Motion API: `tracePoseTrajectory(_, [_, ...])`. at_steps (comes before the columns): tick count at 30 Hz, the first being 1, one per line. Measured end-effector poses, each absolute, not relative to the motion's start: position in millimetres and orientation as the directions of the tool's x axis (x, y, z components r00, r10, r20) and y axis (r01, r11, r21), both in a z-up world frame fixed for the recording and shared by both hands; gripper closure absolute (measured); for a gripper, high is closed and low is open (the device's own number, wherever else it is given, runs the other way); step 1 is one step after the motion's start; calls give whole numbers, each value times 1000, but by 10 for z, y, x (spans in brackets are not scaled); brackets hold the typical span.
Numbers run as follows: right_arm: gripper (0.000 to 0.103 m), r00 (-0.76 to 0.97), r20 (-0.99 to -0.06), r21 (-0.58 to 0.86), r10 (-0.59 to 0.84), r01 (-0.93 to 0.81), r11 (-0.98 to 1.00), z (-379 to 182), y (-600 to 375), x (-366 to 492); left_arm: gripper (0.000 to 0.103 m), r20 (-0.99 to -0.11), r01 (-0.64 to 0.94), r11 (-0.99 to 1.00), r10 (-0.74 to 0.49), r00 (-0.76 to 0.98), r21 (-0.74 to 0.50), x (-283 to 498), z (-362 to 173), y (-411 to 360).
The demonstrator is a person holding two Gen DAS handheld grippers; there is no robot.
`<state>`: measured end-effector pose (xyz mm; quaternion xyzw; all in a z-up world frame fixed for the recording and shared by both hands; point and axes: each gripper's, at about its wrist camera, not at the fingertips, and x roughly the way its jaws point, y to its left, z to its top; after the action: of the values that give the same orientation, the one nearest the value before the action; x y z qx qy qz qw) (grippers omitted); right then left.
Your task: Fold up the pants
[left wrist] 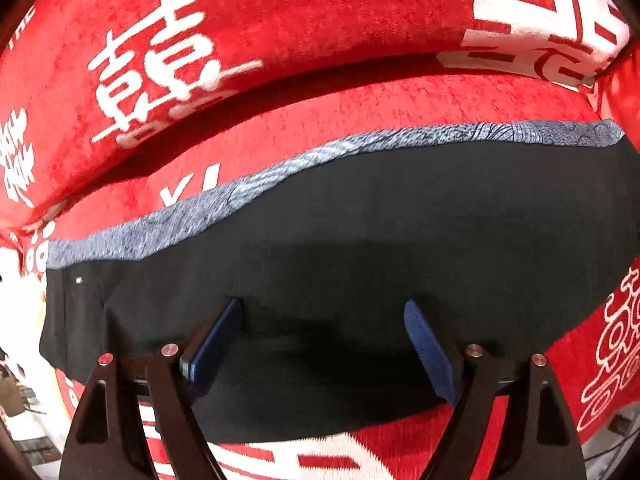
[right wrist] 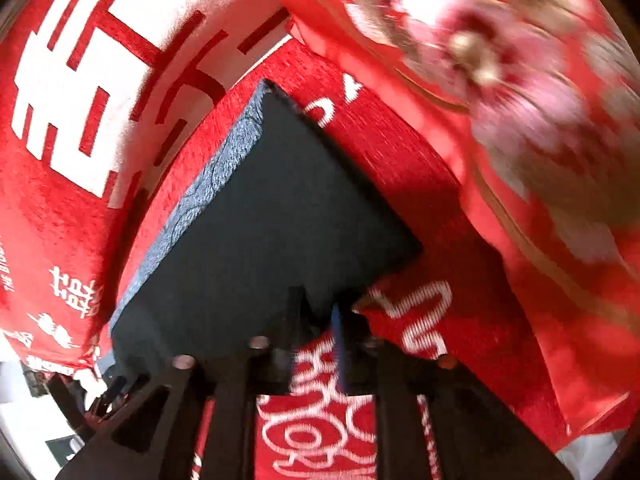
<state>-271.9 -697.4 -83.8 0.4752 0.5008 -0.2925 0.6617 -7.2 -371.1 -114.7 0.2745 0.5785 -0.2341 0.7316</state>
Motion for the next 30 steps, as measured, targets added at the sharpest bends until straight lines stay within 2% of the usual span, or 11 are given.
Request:
tracePoseTrajectory(1, [46,326,-942,332,83,860,387,-799,-6888,-2768,18,-977,652,748,-21,213,126,-59,-1149,-3665])
tracePoseTrajectory(7, [46,313,-943,324,113,786,526,-625,-6290,-2734,18,-983,616,783,-39,181,83,-13,-1098,-3363])
tracePoseTrajectory(13, [46,332,-932,343,148,665,663,-542,-5646,-2227,18,-976,622,780,-74,203,70,97,-940,-2904])
tracePoseTrajectory(23, [46,362,-911,355,198,443,823,-341,-4316,-611,18,-974,539,842,-114,196,10,883,-842,-1547])
tracePoseTrajectory(30, [46,301,-901,376,312,186,908,-474,-3271,903,18,-953,375,927,-88,289,29,1588,-789,-499])
